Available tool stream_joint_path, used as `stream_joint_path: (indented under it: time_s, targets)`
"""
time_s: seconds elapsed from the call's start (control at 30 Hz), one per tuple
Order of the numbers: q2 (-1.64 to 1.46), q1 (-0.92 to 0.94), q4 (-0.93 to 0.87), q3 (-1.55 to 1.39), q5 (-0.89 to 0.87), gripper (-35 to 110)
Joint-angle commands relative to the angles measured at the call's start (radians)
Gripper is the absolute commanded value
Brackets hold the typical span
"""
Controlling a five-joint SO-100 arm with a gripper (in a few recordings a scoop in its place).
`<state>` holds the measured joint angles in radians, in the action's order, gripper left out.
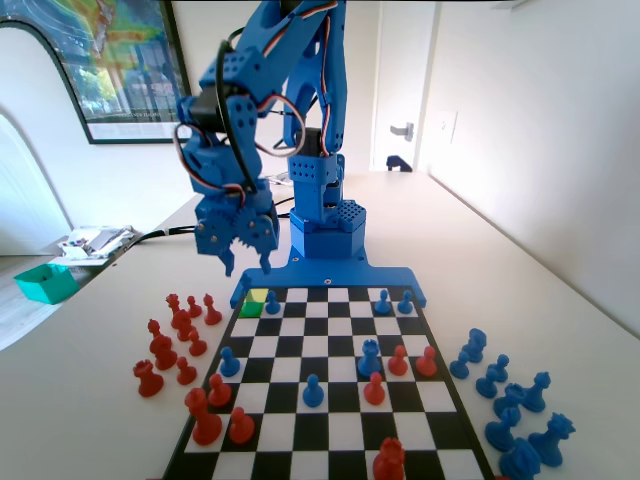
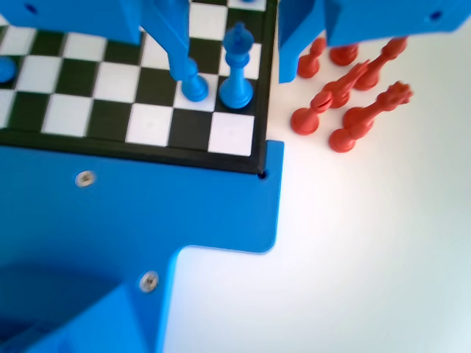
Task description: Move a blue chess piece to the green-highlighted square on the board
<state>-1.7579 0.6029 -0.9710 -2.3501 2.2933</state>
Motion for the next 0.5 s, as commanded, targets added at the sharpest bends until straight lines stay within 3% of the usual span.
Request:
stream_joint_path:
  time_s: [0.0, 0.2, 0.47]
  targets:
    - [-0.095, 0.009, -0.164, 0.109, 0.034, 14]
    - [-0.176, -0.02, -0.42, 0.25, 0.043, 1]
    - [-0.33, -0.149, -0.638, 0.373, -0.101, 1]
